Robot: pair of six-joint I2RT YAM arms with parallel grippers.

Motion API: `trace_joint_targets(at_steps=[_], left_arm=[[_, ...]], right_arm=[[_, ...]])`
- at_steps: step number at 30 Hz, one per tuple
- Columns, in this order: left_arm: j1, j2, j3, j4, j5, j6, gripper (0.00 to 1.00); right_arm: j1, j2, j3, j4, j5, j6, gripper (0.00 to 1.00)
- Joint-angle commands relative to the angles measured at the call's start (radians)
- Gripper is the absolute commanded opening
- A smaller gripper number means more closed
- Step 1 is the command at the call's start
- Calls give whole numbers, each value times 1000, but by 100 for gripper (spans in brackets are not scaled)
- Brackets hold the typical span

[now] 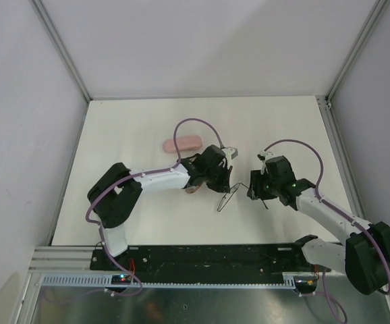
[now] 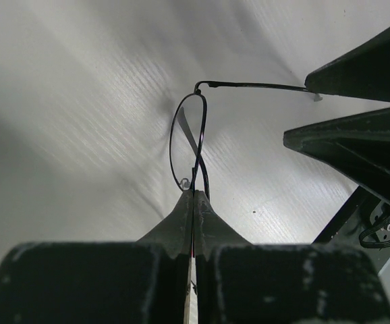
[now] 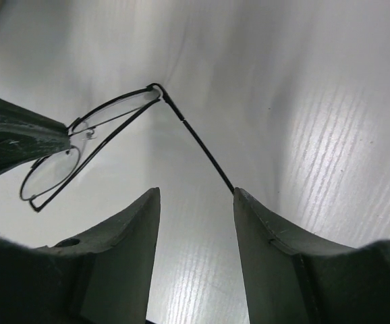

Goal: Organize the sunglasses
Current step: Fold the left temple of the sunglasses with the sunglasses.

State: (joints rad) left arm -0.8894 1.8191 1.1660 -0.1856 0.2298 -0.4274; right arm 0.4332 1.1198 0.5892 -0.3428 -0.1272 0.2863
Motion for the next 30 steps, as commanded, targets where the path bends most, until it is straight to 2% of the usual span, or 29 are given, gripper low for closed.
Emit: trace_joint_targets(at_steps=[1,7,15,19,27,30], left_arm=[[2,-27,46,-1,3,37,0],[1,-26,52,-2,9,40,0],[1,-22,54,-4,13,43,0],[1,-25,50,-3,11,40,0],[-2,-21,50,-4,19,4,0],[-11,-14,55,-3,24,-13,0]], right_arm=[[14,12,40,11,73,-24,52],[18,-35,44,23,76,-42,53],[46,101,44,32,97,-27,50],[68,138,44,54,97,-4,41],[101,133,44,125,-32,122,12],[122,139,43,168,-55,194,12]])
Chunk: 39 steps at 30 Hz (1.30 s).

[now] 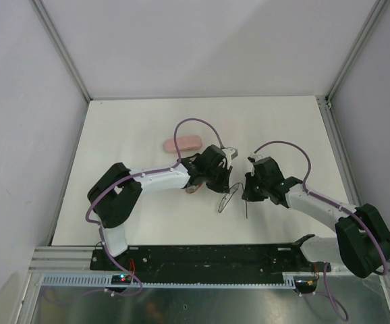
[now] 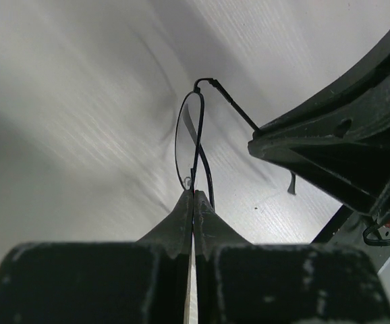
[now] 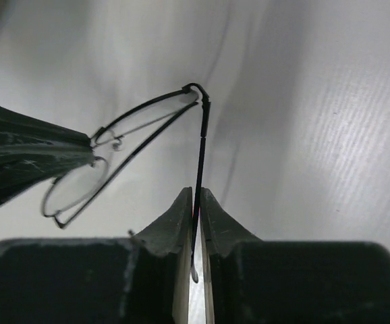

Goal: Organize the sunglasses
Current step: Fold the left temple of the sunglasses with the sunglasses, then place the sunglasses at the center of the board.

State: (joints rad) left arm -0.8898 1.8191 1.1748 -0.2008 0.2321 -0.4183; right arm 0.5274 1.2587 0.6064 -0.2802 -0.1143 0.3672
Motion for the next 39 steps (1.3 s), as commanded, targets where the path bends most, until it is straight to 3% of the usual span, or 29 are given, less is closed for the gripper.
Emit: trace_joint_targets(at_steps=[1,8,15,27,32,37,39], left_arm=[[-14,-13,49,12,21,-28,0],[-34,2,67,13,28,-56,0],[-35,-6,57,13,22,-63,0],[-30,7,62,14,13,-77,0],[-28,7,72,13,15,-86,0],[-23,15,73,14,15,-111,1],[-24,18,70,17,14,-119,8]], right_arm=[[37,4,26,125,-68,142,14],[82,69,26,258,-95,273,26],[79,65,25,295,-115,301,47],[-28,-202,-69,173,-90,289,56],[-61,-336,-212,325,-104,415,75],[-67,-430,-351,459,-65,572,76],[-67,-449,-371,468,-41,600,76]])
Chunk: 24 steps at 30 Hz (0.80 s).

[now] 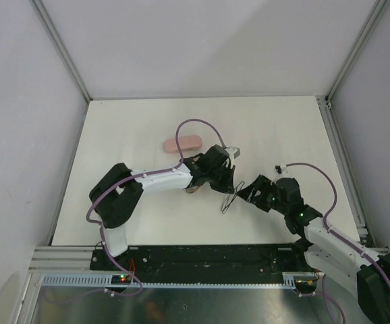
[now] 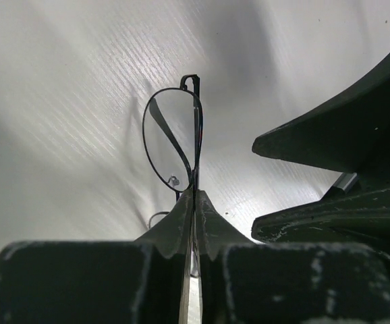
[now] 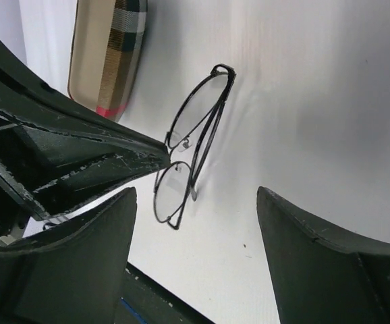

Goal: Organize the sunglasses
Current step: Place the sunglasses at the center of the board, then pick up the opened sunglasses case from the center of the board.

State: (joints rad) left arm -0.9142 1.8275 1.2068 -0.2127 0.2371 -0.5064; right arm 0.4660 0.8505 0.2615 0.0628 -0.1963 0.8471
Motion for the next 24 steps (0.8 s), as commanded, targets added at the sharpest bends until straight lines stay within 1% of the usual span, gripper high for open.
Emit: trace_joint_targets(at_steps=[1,2,5,7,8,13,16,18,24], left_arm=[[1,11,35,30,6,-35,13],[1,10,33,31,3,-38,17],[3,-2,27,34,-9,-44,35],[8,-20,24,33,-11,-44,42],[13,-32,22,33,-10,-44,44],[55,-102,4,33,29,-46,46],[87,-164,-17,33,44,-39,46],[105,-207,-36,33,52,-36,47],[162,-344,-100,33,69,-31,47]], right_arm=[[-7,-46,-29,122,52,129,76],[-10,-48,-30,114,58,138,76],[-23,-41,-31,94,58,148,77],[-27,-32,-32,89,54,140,77],[-28,-29,-32,87,51,136,76],[-26,-3,-29,69,41,122,75],[-15,2,-28,52,53,113,66],[-5,14,-24,36,64,107,62],[67,97,2,15,131,127,59]])
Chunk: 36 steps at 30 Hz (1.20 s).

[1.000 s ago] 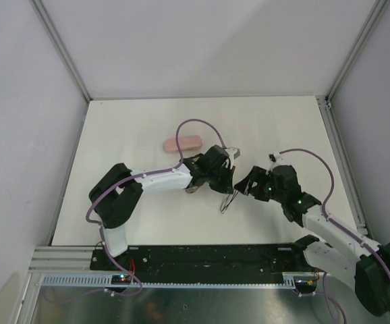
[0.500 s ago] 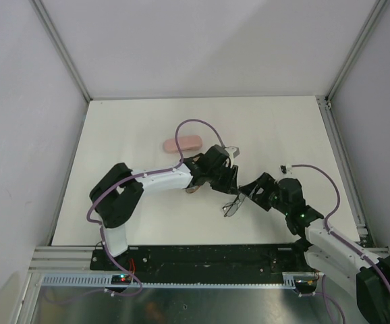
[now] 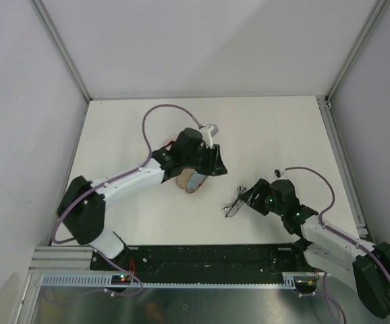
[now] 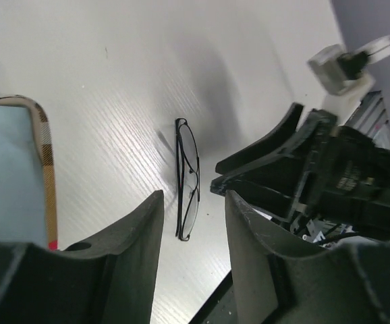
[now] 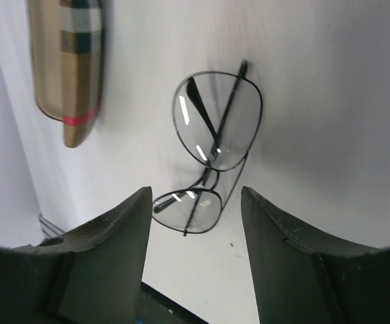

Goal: Organize the sunglasses
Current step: Pick up the opened sunglasses case from the center of the board.

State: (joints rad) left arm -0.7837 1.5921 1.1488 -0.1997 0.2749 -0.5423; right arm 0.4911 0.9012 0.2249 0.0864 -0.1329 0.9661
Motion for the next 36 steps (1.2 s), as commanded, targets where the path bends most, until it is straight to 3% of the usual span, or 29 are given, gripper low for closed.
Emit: trace_joint_targets(at_steps=[1,12,18,28,36], left_arm=[[49,-140,-53,19,29,7,47],[329,-383,-253,-4,-10,18,47],[390,-415,-305,-9,-24,40,48],[425,-366,-389,22,-162,35,54],[424,-324,-400,72,-189,32,58]], right_arm=[[58,62,44,-10,82,12,58],[134,250,119,-22,193,38,46],[136,337,181,-46,216,35,40],[123,375,209,-6,225,24,29],[110,444,257,-16,198,-6,41]])
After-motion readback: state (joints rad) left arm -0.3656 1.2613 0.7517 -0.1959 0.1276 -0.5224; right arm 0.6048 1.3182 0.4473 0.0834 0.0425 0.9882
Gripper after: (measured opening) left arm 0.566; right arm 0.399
